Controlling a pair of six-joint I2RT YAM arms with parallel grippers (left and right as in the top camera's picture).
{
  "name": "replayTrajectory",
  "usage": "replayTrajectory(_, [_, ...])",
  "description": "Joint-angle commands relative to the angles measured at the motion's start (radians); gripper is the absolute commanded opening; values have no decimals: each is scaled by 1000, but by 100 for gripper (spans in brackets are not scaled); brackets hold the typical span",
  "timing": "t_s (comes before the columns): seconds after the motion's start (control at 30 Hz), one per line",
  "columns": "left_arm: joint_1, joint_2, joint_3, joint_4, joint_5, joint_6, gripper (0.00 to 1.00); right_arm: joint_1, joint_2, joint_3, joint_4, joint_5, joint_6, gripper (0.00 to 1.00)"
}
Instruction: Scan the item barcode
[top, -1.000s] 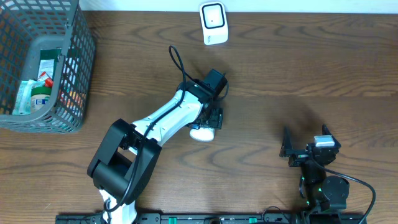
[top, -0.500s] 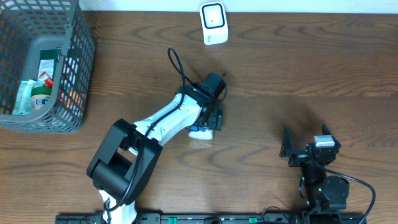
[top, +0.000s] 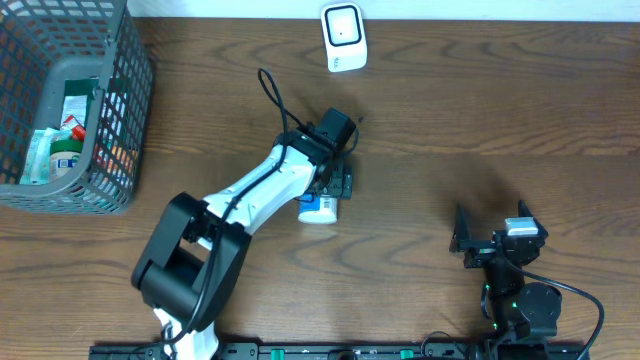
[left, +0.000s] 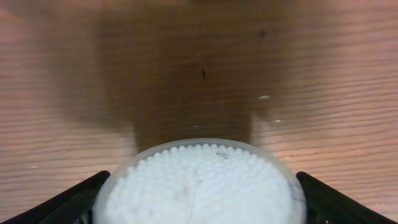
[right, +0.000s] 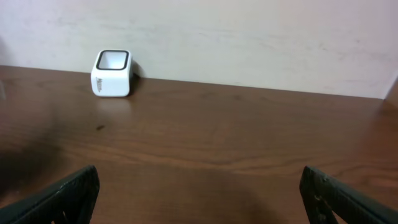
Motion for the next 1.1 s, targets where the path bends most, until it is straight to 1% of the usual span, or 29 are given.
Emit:
replayTrajectory(0.0, [3, -61, 30, -8, -36, 20, 92, 6, -5, -1, -3, 2, 12, 99])
replayTrajectory(0.3, [3, -64, 27, -102, -36, 19, 92, 6, -5, -1, -3, 2, 12, 99])
replayTrajectory(0.4, [1, -62, 1, -118, -36, 19, 92, 6, -5, -1, -3, 2, 12, 99])
replayTrajectory(0.63, [-1, -62, -39, -115, -36, 19, 91, 6, -5, -1, -3, 2, 12, 99])
replayTrajectory(0.8, [-3, -62, -61, -109, -36, 19, 87, 6, -5, -1, -3, 2, 12, 99])
replayTrajectory(0.9, [-3, -62, -76, -84, -36, 19, 86, 6, -5, -1, -3, 2, 12, 99])
replayTrajectory(1.07, [-3, -62, -78, -16, -16, -24, 85, 6, -5, -1, -3, 2, 12, 99])
